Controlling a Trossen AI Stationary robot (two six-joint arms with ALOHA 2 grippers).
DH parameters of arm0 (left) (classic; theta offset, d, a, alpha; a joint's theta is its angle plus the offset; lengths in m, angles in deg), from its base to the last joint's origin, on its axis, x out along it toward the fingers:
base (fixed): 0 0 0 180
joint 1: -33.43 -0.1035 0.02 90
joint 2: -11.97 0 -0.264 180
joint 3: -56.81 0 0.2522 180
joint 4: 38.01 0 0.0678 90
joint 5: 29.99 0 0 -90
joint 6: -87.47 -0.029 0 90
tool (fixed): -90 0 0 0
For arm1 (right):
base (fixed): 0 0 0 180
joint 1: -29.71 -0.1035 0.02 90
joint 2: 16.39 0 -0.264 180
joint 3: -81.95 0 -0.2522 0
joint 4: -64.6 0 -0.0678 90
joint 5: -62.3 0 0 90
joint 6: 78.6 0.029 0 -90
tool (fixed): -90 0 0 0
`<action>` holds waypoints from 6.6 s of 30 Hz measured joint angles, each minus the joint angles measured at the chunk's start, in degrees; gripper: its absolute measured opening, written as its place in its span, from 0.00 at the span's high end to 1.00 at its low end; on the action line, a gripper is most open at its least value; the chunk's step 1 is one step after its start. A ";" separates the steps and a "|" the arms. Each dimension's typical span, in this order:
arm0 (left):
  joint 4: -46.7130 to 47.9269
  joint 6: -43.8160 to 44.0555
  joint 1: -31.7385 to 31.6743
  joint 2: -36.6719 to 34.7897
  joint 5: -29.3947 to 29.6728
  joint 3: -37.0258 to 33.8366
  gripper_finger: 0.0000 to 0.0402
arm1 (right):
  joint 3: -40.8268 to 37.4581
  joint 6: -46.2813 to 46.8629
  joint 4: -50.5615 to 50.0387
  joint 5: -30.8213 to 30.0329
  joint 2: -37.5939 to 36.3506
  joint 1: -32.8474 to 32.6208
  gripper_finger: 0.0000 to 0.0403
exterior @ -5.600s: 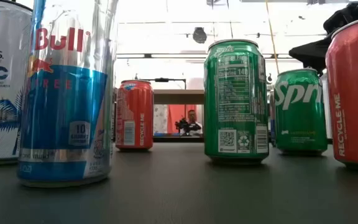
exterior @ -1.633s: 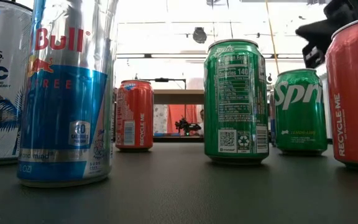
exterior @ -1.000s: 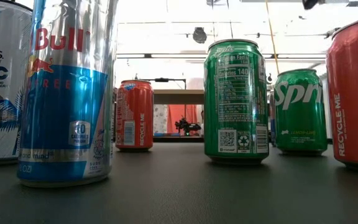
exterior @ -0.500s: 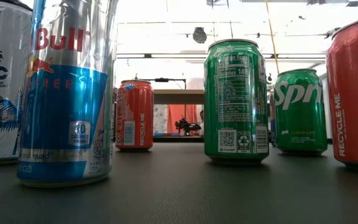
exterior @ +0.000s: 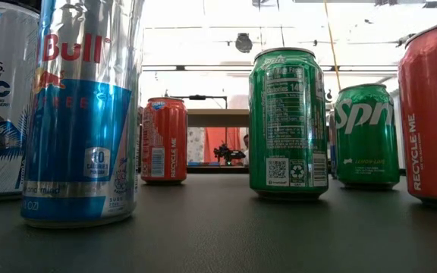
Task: Place canned beverage on shelf
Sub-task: Put the top right blue soda can on the shelf
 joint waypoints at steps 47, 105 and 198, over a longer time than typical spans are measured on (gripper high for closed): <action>1.52 17.87 0.36 33.50 -6.17 38.35 1.00 | -0.09 35.10 -15.00 -1.39 17.63 -0.57 1.00; 20.59 31.80 2.69 33.66 13.54 38.31 0.55 | -0.15 19.36 -32.72 -1.36 20.52 5.53 0.56; 19.20 26.77 0.44 38.59 13.58 38.31 0.55 | -24.92 -18.98 -10.98 6.09 28.39 38.66 0.44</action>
